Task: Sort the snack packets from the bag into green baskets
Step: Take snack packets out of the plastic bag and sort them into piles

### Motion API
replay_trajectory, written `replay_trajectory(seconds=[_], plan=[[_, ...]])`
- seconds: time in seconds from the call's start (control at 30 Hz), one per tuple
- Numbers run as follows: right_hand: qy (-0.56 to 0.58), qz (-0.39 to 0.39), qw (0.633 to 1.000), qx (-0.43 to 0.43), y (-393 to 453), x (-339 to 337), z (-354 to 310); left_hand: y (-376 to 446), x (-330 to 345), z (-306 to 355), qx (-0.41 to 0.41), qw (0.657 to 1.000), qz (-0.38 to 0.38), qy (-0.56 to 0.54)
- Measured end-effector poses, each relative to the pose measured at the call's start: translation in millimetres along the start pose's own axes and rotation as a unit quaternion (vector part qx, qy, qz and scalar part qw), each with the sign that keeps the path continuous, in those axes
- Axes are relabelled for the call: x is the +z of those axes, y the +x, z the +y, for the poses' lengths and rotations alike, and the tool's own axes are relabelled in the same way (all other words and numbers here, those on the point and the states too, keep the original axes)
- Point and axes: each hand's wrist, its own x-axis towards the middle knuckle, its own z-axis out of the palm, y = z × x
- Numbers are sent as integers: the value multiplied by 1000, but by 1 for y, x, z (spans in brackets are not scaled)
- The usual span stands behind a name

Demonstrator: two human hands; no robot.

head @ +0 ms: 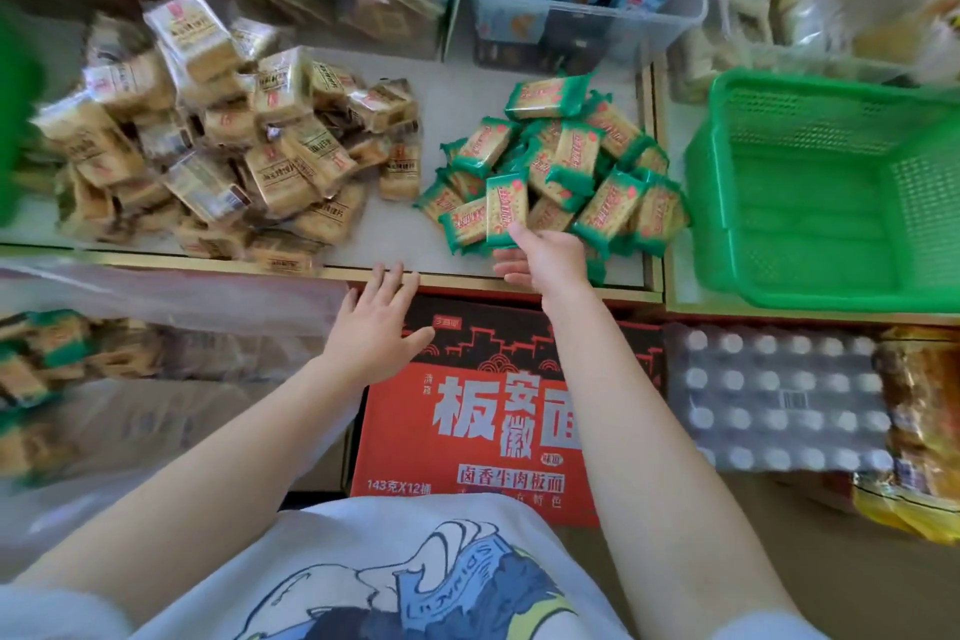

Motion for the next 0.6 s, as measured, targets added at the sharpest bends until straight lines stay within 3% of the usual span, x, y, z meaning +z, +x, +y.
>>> replay_trajectory(seconds=[0.17,0.33,0.47,0.6], plan=[[91,57,994,16,13,3,-12,1,-2,-2,8,1000,-13,-3],[113,77,991,-5,-22,8,6,1,-2,-5,22,1000,-19,8],[82,-40,996,-12,-72,44,27,-4,-32,-8,39,998,-37,-24],[-14,-125,992,14,-103,110,59,-64,-51,-85,-59,966,100,-230]])
